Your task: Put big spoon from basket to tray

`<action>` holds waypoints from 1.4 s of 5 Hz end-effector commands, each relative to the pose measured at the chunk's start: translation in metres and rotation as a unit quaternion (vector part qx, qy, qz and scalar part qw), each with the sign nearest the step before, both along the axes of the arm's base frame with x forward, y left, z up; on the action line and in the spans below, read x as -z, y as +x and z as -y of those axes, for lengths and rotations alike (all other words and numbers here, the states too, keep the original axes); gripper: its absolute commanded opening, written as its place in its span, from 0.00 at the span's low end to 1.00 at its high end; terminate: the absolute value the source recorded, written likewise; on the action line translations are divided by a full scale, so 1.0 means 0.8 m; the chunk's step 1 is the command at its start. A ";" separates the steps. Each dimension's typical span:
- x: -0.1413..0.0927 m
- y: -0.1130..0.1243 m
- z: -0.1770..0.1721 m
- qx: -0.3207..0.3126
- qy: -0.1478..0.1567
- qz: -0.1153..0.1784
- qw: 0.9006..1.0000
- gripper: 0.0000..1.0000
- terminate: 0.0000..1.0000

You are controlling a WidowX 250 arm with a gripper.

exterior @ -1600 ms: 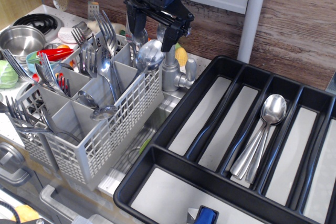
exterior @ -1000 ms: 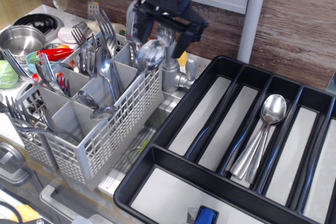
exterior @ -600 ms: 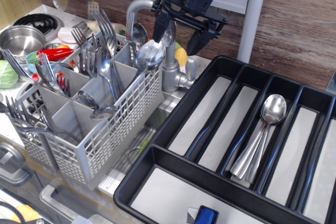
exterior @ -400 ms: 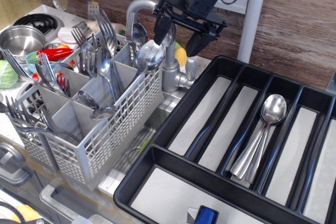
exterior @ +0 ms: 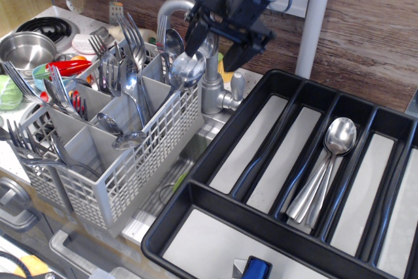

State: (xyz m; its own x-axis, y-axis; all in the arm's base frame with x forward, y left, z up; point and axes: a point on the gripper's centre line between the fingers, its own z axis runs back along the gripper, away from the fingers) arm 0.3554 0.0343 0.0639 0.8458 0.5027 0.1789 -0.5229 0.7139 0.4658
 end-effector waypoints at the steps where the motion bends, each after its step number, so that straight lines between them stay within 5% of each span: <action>1: -0.009 0.002 -0.025 0.001 -0.014 0.030 0.999 1.00 0.00; 3: 0.003 0.003 -0.047 0.028 -0.001 0.048 0.998 1.00 0.00; 4: 0.004 0.006 -0.052 0.017 -0.022 0.038 0.999 0.00 0.00; 6: -0.002 0.002 -0.045 0.009 -0.025 0.026 0.999 0.00 0.00; 7: -0.015 -0.016 -0.049 0.013 0.035 0.040 0.999 0.00 0.00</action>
State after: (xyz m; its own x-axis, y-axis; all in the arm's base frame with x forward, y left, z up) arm 0.3276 0.0787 0.0542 0.8607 0.4586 0.2210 -0.4999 0.6795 0.5369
